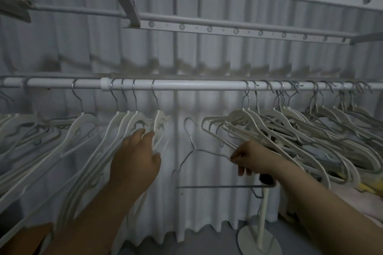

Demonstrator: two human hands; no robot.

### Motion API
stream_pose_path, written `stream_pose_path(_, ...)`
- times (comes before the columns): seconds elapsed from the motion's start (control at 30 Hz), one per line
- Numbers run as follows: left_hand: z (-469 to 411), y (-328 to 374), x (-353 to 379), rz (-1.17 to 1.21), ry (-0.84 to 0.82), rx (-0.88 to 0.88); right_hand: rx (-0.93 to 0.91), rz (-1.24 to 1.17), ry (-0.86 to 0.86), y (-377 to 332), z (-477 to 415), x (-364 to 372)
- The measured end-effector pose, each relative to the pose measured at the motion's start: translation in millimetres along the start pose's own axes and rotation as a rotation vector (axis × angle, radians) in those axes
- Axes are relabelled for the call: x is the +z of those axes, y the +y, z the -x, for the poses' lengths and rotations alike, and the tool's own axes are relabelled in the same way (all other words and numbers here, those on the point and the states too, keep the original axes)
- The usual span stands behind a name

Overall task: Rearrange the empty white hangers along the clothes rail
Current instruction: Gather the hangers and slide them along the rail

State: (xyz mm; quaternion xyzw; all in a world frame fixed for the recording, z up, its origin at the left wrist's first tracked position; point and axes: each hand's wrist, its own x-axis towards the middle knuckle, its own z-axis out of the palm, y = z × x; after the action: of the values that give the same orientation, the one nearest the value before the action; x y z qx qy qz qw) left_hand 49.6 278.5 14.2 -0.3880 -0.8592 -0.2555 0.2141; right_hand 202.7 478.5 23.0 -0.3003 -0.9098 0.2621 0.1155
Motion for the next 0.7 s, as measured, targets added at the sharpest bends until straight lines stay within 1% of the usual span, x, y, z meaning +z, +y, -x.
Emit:
stream_pose_path(0.03, -1, 3, 0, -0.021, 0.042, 0.083, -0.019, 0.010, -0.025, 6, 5, -2)
stream_pose_path(0.1, 1, 10, -3, -0.071, 0.056, 0.223, -0.048, 0.009, -0.068, 16, 15, -9)
stream_pose_path(0.17, 9, 27, -9, 0.044, -0.058, 0.273, -0.069, -0.007, -0.107, 25, 23, -18)
stream_pose_path(0.27, 21, 50, 0, 0.135, -0.202, 0.261, -0.089, -0.089, -0.161, 41, 33, -30)
stream_pose_path(0.33, 28, 67, 4, 0.245, -0.270, 0.211, -0.114, -0.142, -0.173, 50, 40, -38)
stream_pose_path(0.4, 31, 76, 15, 0.306, -0.300, 0.134, -0.135, -0.177, -0.179, 58, 46, -46)
stream_pose_path(0.5, 35, 75, 37, 0.277, -0.365, 0.023, -0.150, -0.259, -0.225, 73, 54, -60)
stream_pose_path(0.6, 45, 74, 51, 0.378, -0.446, -0.096, -0.170, -0.351, -0.249, 86, 57, -70)
stream_pose_path(0.7, 53, 79, 50, 0.348, -0.438, -0.135, -0.186, -0.358, -0.294, 93, 60, -77)
